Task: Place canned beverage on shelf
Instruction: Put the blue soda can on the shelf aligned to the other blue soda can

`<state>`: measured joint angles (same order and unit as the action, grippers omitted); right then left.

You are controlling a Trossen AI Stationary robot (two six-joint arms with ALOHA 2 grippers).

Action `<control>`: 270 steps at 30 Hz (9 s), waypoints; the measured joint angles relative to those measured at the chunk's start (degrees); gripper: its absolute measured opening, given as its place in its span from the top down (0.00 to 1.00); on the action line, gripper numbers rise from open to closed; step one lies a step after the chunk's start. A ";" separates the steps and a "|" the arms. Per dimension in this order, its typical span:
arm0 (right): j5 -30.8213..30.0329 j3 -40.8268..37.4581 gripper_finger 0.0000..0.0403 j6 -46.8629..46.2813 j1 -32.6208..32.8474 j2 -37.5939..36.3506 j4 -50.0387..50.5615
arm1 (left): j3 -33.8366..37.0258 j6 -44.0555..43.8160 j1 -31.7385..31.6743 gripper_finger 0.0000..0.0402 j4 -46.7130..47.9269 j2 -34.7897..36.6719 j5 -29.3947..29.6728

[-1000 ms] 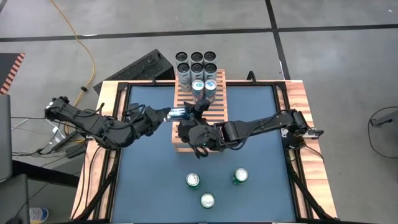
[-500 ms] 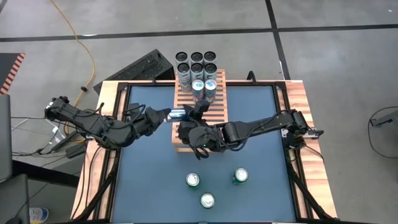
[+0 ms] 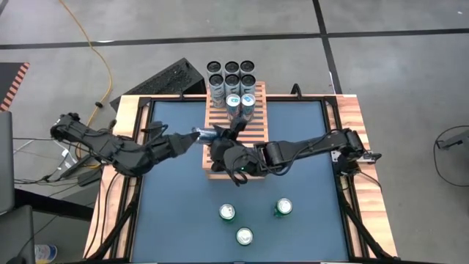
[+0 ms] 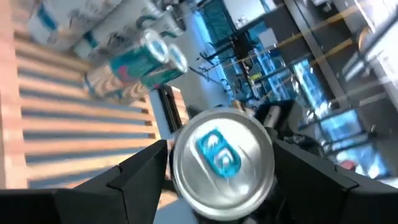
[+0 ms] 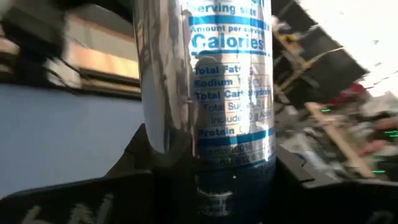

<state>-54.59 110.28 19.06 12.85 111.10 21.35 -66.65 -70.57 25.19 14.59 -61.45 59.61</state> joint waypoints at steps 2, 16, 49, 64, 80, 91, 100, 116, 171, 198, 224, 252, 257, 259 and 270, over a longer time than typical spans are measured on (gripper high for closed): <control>2.87 0.02 0.61 -3.42 -0.35 -0.35 1.17 | 0.00 6.55 0.00 0.33 -0.48 1.16 0.00; 29.56 -0.02 0.60 -14.74 -4.09 -3.16 -1.70 | -0.02 39.28 -0.02 0.33 -2.61 9.88 -9.24; 56.52 0.00 0.58 -19.21 -10.10 -3.16 -28.47 | 2.35 80.41 -1.13 0.33 -12.81 19.91 -29.96; 58.16 0.00 0.58 -20.04 -9.30 -3.05 -29.30 | 3.10 72.41 -9.69 0.33 -14.09 17.60 -41.68; 59.50 0.00 0.58 -20.62 -8.95 -3.05 -27.85 | 3.08 69.16 -14.71 0.33 -20.12 14.29 -54.67; 63.51 0.00 0.58 -21.38 -8.73 -3.05 -27.37 | 3.04 67.79 -14.73 0.33 -20.68 10.45 -57.90; 67.96 0.00 0.58 -23.76 -8.82 -3.03 -25.85 | 3.04 67.77 -14.71 0.33 -21.96 10.19 -59.76; 74.57 0.00 0.58 -26.39 -8.87 -3.03 -24.13 | 3.02 65.05 -14.71 0.33 -23.07 7.77 -62.93; 80.35 -0.02 0.52 -29.58 -8.74 -3.03 -23.25 | 3.02 62.22 -14.73 0.34 -29.62 4.00 -68.30; 79.98 -0.02 0.45 -29.56 -8.78 -3.03 -21.55 | 3.02 64.06 -14.75 0.42 -29.90 3.11 -68.13; 73.15 -0.09 0.31 -28.05 -10.66 -9.77 7.33 | 3.08 67.27 -16.77 0.40 -20.45 10.04 -60.15; 40.34 0.00 0.31 -27.86 0.54 -35.68 26.74 | 3.02 70.29 -47.61 0.40 -8.18 -2.83 -70.66; 40.32 -0.09 0.31 -27.69 1.62 -34.55 27.19 | 3.04 74.08 -51.59 0.40 -10.47 -4.56 -75.72; 40.32 -0.07 0.31 -28.01 2.27 -34.57 27.06 | 3.04 74.22 -53.51 0.40 -11.46 -4.63 -78.40; 39.26 -0.04 0.31 -29.59 4.40 -34.61 27.07 | 12.18 67.62 -58.86 0.40 -26.35 -4.74 -87.44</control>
<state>-15.33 110.24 -10.53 17.26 76.49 48.41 -54.48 -2.95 -33.67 -11.76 -66.20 -27.82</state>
